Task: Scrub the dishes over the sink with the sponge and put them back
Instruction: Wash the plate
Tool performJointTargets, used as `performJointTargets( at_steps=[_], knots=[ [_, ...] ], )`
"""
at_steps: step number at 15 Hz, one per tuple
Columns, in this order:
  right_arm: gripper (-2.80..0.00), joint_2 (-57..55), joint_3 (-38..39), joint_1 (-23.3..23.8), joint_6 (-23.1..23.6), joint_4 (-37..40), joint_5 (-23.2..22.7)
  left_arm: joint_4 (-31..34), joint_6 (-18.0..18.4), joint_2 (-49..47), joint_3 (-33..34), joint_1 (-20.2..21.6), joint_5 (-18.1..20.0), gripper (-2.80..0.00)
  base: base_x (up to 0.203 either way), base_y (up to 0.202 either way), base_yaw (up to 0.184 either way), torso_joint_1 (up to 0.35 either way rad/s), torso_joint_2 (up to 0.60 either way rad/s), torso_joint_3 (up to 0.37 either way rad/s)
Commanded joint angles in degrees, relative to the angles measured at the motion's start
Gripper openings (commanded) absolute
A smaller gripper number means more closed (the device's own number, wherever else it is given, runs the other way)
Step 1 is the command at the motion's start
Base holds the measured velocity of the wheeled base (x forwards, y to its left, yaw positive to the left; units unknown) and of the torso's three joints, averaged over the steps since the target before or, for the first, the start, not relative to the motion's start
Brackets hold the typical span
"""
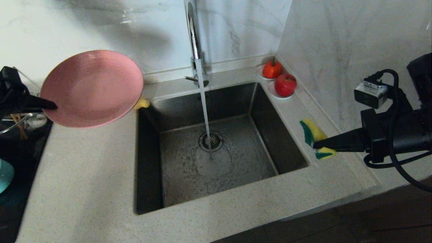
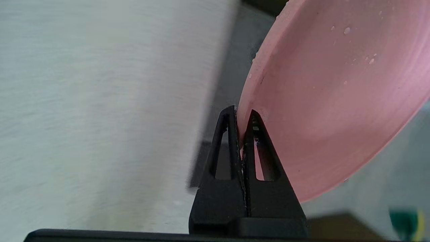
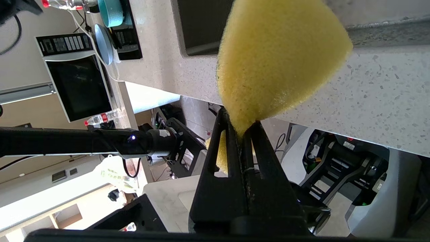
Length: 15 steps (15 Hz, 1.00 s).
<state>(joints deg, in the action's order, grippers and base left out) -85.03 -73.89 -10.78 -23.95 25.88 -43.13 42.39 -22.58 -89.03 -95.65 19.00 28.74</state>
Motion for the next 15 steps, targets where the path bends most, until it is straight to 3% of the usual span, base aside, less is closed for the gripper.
performJointTargets(
  at_steps=[1, 4, 6, 12, 15],
  knots=[
    [-2.8, -0.2, -0.1, 0.1, -0.1, 0.1, -0.1, 0.1, -0.2, -1.1, -1.6, -8.4, -2.9, -2.8, 0.0, 0.0, 0.0, 0.0, 0.0, 0.0],
    [-2.8, -0.5, -0.6, 0.9, -0.1, 0.1, -0.2, -1.3, -0.3, -4.9, -2.2, -19.3, -11.6, -2.8, 0.0, 0.0, 0.0, 0.0, 0.0, 0.0],
    [-2.8, -0.6, -0.6, 1.6, -0.1, 0.1, -0.3, -3.4, -0.7, -8.6, -1.9, -24.3, -16.0, -2.8, 0.0, 0.0, 0.0, 0.0, 0.0, 0.0],
    [-2.8, -0.6, -0.6, 2.8, 0.1, 0.0, -0.4, -8.7, -6.0, -15.2, -2.0, -30.6, -20.1, -2.8, 0.0, 0.0, 0.0, 0.0, 0.0, 0.0],
    [-2.8, -0.6, -0.8, 2.8, 0.5, 0.1, -0.4, -10.2, -7.5, -17.5, -2.9, -31.6, -20.8, -2.8, 0.0, 0.0, 0.0, 0.0, 0.0, 0.0]
  ],
)
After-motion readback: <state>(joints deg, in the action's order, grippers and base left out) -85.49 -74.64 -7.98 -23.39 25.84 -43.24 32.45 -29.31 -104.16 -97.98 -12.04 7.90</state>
